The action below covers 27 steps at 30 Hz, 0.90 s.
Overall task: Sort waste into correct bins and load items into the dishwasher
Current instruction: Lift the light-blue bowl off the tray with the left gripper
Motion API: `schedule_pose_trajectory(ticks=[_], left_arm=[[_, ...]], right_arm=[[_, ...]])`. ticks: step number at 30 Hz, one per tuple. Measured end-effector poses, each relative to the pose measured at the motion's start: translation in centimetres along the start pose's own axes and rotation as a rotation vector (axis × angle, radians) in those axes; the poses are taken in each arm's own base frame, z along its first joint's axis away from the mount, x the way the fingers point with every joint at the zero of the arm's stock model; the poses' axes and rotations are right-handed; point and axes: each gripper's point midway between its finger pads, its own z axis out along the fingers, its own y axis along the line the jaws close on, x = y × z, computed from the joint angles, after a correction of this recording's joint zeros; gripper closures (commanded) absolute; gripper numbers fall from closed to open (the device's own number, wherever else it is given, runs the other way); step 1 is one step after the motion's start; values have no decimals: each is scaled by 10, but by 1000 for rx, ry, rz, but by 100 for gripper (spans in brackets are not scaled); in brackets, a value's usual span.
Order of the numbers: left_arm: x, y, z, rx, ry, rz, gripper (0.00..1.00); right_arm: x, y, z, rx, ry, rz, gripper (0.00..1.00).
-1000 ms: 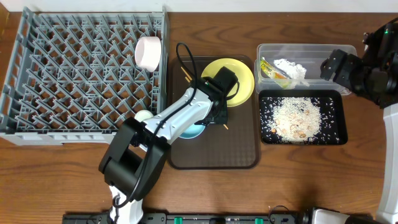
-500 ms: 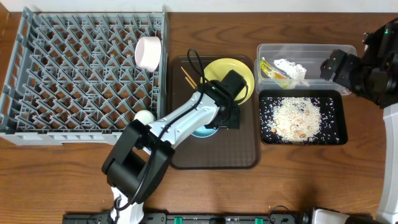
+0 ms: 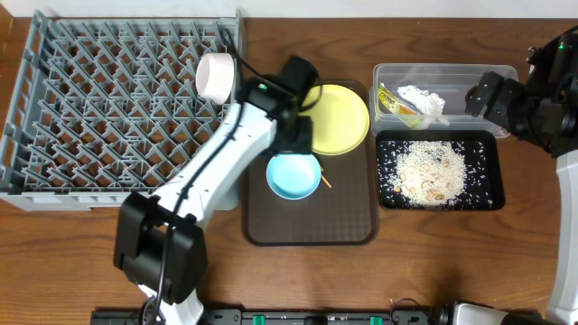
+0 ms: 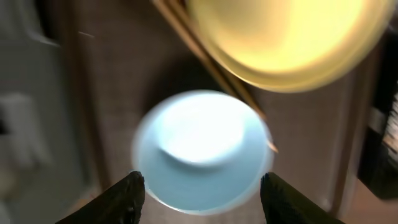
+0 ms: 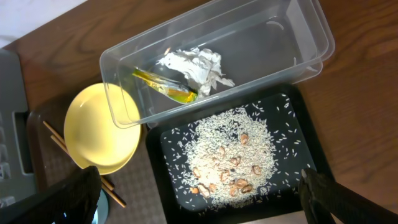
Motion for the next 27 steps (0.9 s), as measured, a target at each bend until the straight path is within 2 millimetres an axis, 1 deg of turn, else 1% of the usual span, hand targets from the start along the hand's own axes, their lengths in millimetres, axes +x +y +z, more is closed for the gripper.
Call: schedule_pose_trajectory(ticks=[1,3,6,10,15,21,24,26,27], left_arm=[[-5,7,2,-15,-15,-3,39],[-8,21,10,-45,-23,-5,39],[-1,38,27,-79,-3,12,39],[10,43,42,-90,24,70,39],[16,46,55,-90,30,116,39],[31,49,69,-78,66,136,40],[36,51,75,-77,76,156,46],[39,52,78,-77,81,173,48],[39,53,79,-76,83,177,50]], right_arm=[[0,0,0,0,0,0,1],[0,0,0,0,0,0,1],[0,0,0,0,0,0,1],[0,0,0,0,0,0,1],[0,0,0,0,0,0,1],[0,0,0,0,0,0,1],[0,0,0,0,0,0,1],[0,0,0,0,0,0,1],[0,0,0,0,0,0,1]])
